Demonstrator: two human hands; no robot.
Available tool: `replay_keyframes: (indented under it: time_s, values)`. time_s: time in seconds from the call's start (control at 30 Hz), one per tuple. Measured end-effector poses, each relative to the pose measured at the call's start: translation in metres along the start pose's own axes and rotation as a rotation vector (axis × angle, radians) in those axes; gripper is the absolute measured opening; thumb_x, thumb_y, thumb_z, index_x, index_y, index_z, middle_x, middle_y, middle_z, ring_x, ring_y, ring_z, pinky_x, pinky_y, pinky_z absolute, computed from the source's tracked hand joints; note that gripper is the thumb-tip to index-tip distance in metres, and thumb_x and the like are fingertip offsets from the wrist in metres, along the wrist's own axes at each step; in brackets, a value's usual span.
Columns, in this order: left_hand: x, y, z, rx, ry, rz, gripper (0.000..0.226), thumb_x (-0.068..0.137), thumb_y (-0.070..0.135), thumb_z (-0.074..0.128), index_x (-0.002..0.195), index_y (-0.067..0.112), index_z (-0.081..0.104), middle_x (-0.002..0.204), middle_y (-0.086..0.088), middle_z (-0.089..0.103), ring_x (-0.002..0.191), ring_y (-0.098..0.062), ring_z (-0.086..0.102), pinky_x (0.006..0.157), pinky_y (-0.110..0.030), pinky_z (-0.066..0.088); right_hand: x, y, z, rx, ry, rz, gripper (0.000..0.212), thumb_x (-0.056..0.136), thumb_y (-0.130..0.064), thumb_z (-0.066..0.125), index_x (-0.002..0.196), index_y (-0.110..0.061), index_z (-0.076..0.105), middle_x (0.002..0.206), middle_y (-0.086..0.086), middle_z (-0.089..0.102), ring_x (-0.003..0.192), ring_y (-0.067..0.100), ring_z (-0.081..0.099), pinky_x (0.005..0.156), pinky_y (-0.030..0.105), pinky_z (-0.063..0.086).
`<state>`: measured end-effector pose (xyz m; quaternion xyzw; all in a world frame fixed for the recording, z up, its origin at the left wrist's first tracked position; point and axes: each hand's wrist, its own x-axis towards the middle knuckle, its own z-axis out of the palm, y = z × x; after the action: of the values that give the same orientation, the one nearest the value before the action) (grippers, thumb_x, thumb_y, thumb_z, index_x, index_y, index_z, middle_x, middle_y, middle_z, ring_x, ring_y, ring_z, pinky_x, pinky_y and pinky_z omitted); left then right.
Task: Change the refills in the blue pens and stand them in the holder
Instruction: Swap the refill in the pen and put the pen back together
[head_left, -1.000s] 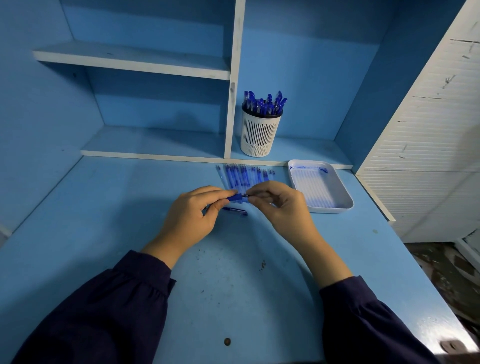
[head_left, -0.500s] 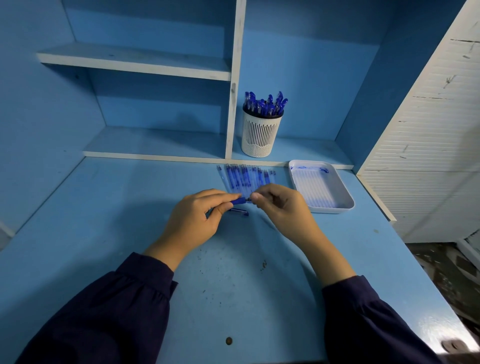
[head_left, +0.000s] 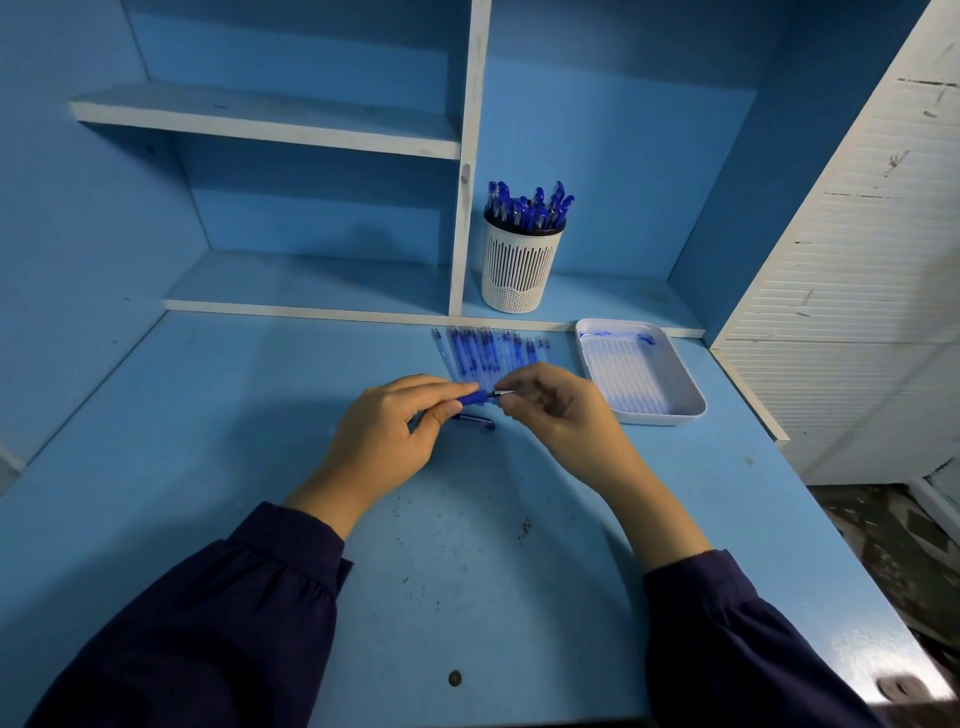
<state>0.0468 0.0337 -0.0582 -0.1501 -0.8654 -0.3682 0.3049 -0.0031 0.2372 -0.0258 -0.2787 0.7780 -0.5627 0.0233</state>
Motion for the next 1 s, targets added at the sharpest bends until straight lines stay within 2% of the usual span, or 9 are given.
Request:
replay_keyframes:
  time_s: [0.07, 0.2, 0.3, 0.33, 0.43, 0.53, 0.67, 0.83, 1.0]
  values:
    - [0.0002, 0.0011, -0.0001, -0.004, -0.004, 0.006, 0.023, 0.095, 0.018, 0.064, 0.116, 0.022, 0.072, 0.099, 0.012, 0.072, 0.083, -0.004, 0.064, 0.068, -0.019, 0.051, 0.0010, 0.0021, -0.0001, -0.035, 0.017, 0.016, 0.009, 0.092, -0.022, 0.063, 0.090, -0.014, 0.068, 0.074, -0.004, 0.068, 0.070, 0.018, 0.062, 0.070, 0.036, 0.055]
    - [0.0004, 0.0010, 0.0001, -0.005, 0.005, -0.007, 0.023, 0.094, 0.013, 0.065, 0.115, 0.019, 0.073, 0.096, 0.011, 0.072, 0.082, 0.000, 0.062, 0.070, -0.009, 0.043, 0.0007, 0.0010, 0.0002, 0.066, 0.003, 0.009, 0.011, 0.089, -0.010, 0.067, 0.099, -0.014, 0.066, 0.082, 0.000, 0.067, 0.074, 0.009, 0.061, 0.071, 0.018, 0.048]
    - [0.0002, 0.0016, -0.0002, 0.010, -0.005, -0.001, 0.024, 0.094, 0.012, 0.066, 0.115, 0.020, 0.074, 0.095, 0.014, 0.070, 0.080, 0.005, 0.059, 0.069, -0.007, 0.040, 0.0016, 0.0031, 0.0003, -0.021, 0.032, 0.016, 0.006, 0.091, -0.019, 0.066, 0.092, -0.014, 0.068, 0.077, 0.000, 0.069, 0.072, 0.011, 0.062, 0.071, 0.032, 0.054]
    - [0.0004, 0.0018, -0.0003, 0.010, -0.008, 0.001, 0.024, 0.094, 0.012, 0.066, 0.116, 0.020, 0.073, 0.095, 0.014, 0.070, 0.080, 0.003, 0.060, 0.069, -0.007, 0.041, 0.0019, 0.0034, -0.0001, -0.002, 0.034, 0.029, 0.008, 0.090, -0.022, 0.067, 0.093, -0.014, 0.069, 0.078, 0.001, 0.069, 0.073, 0.013, 0.063, 0.073, 0.034, 0.055]
    - [0.0008, 0.0017, -0.0003, 0.005, -0.009, -0.005, 0.025, 0.094, 0.012, 0.066, 0.116, 0.021, 0.073, 0.096, 0.012, 0.071, 0.080, -0.006, 0.063, 0.067, -0.010, 0.043, 0.0011, 0.0020, -0.0009, 0.082, 0.025, 0.012, 0.013, 0.087, -0.010, 0.069, 0.100, -0.015, 0.067, 0.083, 0.001, 0.066, 0.076, 0.010, 0.061, 0.074, 0.021, 0.050]
    - [0.0003, 0.0026, -0.0006, 0.011, -0.011, 0.004, 0.024, 0.094, 0.012, 0.066, 0.115, 0.019, 0.073, 0.097, 0.011, 0.072, 0.082, -0.003, 0.063, 0.069, -0.007, 0.041, 0.0015, 0.0034, 0.0007, 0.021, 0.027, -0.001, 0.006, 0.087, -0.012, 0.070, 0.093, -0.012, 0.068, 0.077, 0.000, 0.066, 0.069, 0.007, 0.057, 0.069, 0.018, 0.046]
    - [0.0012, 0.0028, -0.0007, -0.012, -0.005, 0.000, 0.025, 0.093, 0.008, 0.067, 0.115, 0.018, 0.073, 0.096, 0.011, 0.071, 0.083, 0.002, 0.062, 0.071, -0.007, 0.042, 0.0013, 0.0021, 0.0000, 0.100, 0.023, 0.011, 0.019, 0.082, -0.005, 0.075, 0.098, -0.009, 0.066, 0.080, -0.004, 0.066, 0.074, 0.009, 0.061, 0.073, 0.018, 0.048]
    - [0.0002, 0.0010, 0.0000, -0.050, 0.008, 0.005, 0.024, 0.090, 0.007, 0.069, 0.111, 0.016, 0.075, 0.097, 0.012, 0.072, 0.086, -0.003, 0.066, 0.075, -0.020, 0.053, 0.0017, 0.0023, 0.0028, -0.021, 0.046, -0.026, 0.009, 0.083, -0.003, 0.072, 0.088, -0.009, 0.067, 0.073, -0.013, 0.065, 0.067, -0.001, 0.059, 0.070, 0.012, 0.044]
    - [0.0009, 0.0015, -0.0001, -0.024, 0.006, 0.030, 0.022, 0.091, 0.013, 0.067, 0.112, 0.016, 0.075, 0.096, 0.009, 0.072, 0.084, -0.004, 0.066, 0.073, -0.024, 0.055, 0.0024, 0.0027, 0.0065, -0.062, 0.094, -0.009, 0.008, 0.084, -0.005, 0.072, 0.085, -0.012, 0.068, 0.068, -0.015, 0.063, 0.064, -0.001, 0.057, 0.068, 0.012, 0.043]
